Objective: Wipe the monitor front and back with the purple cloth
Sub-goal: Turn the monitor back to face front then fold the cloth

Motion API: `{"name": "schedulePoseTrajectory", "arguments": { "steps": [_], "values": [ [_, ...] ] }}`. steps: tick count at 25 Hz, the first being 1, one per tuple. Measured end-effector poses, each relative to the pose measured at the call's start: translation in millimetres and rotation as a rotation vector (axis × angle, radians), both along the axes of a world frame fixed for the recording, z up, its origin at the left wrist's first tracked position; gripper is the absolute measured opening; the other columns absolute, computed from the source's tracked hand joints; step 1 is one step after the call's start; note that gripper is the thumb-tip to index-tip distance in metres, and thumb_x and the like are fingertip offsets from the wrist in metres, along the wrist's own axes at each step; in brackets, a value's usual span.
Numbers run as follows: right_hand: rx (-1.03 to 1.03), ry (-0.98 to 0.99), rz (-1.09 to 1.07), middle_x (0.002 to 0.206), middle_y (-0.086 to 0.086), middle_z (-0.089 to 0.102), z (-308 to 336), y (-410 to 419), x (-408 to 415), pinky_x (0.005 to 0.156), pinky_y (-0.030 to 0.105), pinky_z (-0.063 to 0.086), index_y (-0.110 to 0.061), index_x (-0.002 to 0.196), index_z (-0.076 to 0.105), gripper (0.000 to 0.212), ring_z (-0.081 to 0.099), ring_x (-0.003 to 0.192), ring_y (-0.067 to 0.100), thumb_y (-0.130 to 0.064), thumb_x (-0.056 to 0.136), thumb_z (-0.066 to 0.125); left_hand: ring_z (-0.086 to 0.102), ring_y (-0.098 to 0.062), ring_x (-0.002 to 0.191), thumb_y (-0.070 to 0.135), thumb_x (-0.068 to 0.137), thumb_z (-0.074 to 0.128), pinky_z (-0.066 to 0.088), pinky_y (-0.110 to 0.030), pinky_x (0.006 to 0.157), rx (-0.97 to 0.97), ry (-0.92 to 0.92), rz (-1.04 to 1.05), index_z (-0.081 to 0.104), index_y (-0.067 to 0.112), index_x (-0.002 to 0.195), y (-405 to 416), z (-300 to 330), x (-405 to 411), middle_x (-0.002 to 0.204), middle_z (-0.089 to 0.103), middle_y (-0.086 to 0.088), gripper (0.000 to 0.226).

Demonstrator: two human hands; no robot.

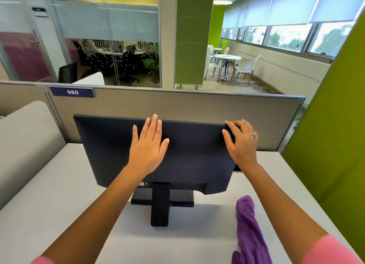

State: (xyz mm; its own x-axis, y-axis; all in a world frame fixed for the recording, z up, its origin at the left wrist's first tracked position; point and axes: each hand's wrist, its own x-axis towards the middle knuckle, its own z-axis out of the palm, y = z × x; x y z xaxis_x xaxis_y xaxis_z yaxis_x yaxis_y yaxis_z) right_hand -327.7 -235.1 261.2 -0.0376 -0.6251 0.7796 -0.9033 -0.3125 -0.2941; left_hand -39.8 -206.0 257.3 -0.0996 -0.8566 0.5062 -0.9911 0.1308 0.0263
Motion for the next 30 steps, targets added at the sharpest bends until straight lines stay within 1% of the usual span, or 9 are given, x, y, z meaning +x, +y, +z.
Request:
{"name": "schedulePoseTrajectory", "arguments": {
  "steps": [3, 8, 12, 17, 20, 23, 26, 28, 30],
  "values": [
    [-0.067, -0.007, 0.024, 0.104, 0.009, 0.06, -1, 1, 1, 0.082, 0.048, 0.046, -0.012, 0.114, 0.066, 0.027, 0.054, 0.104, 0.027, -0.024, 0.092, 0.058, -0.02, -0.019, 0.144, 0.049, 0.099, 0.017, -0.009, -0.047, 0.116, 0.048, -0.01, -0.005, -0.011, 0.015, 0.15, -4, -5, 3, 0.158, -0.019, -0.001, 0.067],
    [-0.097, -0.037, -0.012, 0.1, 0.008, 0.062, -1, 11, 5, 0.08, 0.042, 0.048, -0.013, 0.111, 0.068, 0.025, 0.054, 0.099, 0.025, -0.025, 0.091, 0.06, -0.033, -0.012, 0.139, 0.053, 0.098, 0.011, -0.018, -0.044, 0.113, 0.107, -0.04, -0.031, -0.022, 0.021, 0.147, -9, -3, 15, 0.152, -0.033, 0.006, 0.067],
    [-0.142, -0.036, -0.043, 0.097, 0.006, 0.064, -3, 33, 10, 0.077, 0.036, 0.042, -0.016, 0.107, 0.071, 0.025, 0.055, 0.096, 0.023, -0.03, 0.09, 0.059, -0.033, -0.013, 0.138, 0.055, 0.097, 0.009, -0.018, -0.044, 0.112, 0.157, -0.049, -0.071, -0.024, 0.023, 0.145, -14, 1, 26, 0.152, -0.033, 0.007, 0.067],
    [-0.239, -0.042, -0.006, 0.085, 0.001, 0.065, -3, 74, 28, 0.071, 0.024, 0.032, -0.016, 0.098, 0.075, 0.024, 0.053, 0.08, 0.016, -0.031, 0.09, 0.058, -0.025, -0.011, 0.141, 0.058, 0.094, 0.003, -0.015, -0.043, 0.113, 0.182, -0.027, -0.1, -0.026, 0.024, 0.142, -20, 6, 42, 0.152, -0.03, 0.008, 0.066],
    [-0.262, -0.08, 0.005, 0.079, 0.0, 0.066, 0, 93, 39, 0.071, 0.02, 0.028, -0.014, 0.089, 0.075, 0.024, 0.053, 0.073, 0.014, -0.03, 0.091, 0.056, -0.022, -0.01, 0.142, 0.059, 0.092, -0.002, -0.017, -0.041, 0.111, 0.195, -0.028, -0.1, -0.024, 0.025, 0.143, -21, 9, 46, 0.152, -0.028, 0.009, 0.065],
    [-0.255, -0.072, 0.004, 0.073, 0.001, 0.068, 7, 104, 36, 0.071, 0.021, 0.028, -0.013, 0.076, 0.073, 0.023, 0.055, 0.068, 0.015, -0.026, 0.09, 0.059, -0.023, -0.009, 0.14, 0.053, 0.097, 0.004, -0.018, -0.04, 0.111, 0.204, -0.002, -0.087, -0.015, 0.022, 0.148, -16, 12, 38, 0.158, -0.019, 0.005, 0.063],
    [-0.212, -0.065, 0.054, 0.063, 0.001, 0.066, 15, 109, 26, 0.069, 0.025, 0.035, -0.012, 0.065, 0.069, 0.028, 0.052, 0.059, 0.012, -0.024, 0.089, 0.059, -0.015, -0.012, 0.145, 0.049, 0.099, 0.009, -0.015, -0.039, 0.112, 0.198, 0.072, -0.127, -0.004, 0.018, 0.152, 2, 20, 12, 0.16, -0.01, 0.002, 0.062],
    [-0.129, -0.144, 0.103, 0.056, 0.002, 0.061, 21, 105, 21, 0.062, 0.031, 0.043, -0.009, 0.06, 0.066, 0.035, 0.049, 0.053, 0.013, -0.023, 0.091, 0.058, -0.009, -0.013, 0.147, 0.047, 0.1, 0.013, -0.011, -0.04, 0.115, 0.177, 0.089, -0.223, 0.002, 0.016, 0.152, 21, 23, -15, 0.161, -0.004, 0.001, 0.062],
    [-0.068, -0.235, 0.138, 0.056, 0.006, 0.06, 25, 102, 19, 0.058, 0.038, 0.048, -0.003, 0.061, 0.065, 0.037, 0.052, 0.053, 0.019, -0.021, 0.093, 0.057, -0.004, -0.013, 0.147, 0.047, 0.1, 0.017, -0.007, -0.04, 0.117, 0.128, 0.073, -0.335, 0.01, 0.017, 0.152, 42, 26, -46, 0.161, 0.004, 0.001, 0.06]
  ]
}}
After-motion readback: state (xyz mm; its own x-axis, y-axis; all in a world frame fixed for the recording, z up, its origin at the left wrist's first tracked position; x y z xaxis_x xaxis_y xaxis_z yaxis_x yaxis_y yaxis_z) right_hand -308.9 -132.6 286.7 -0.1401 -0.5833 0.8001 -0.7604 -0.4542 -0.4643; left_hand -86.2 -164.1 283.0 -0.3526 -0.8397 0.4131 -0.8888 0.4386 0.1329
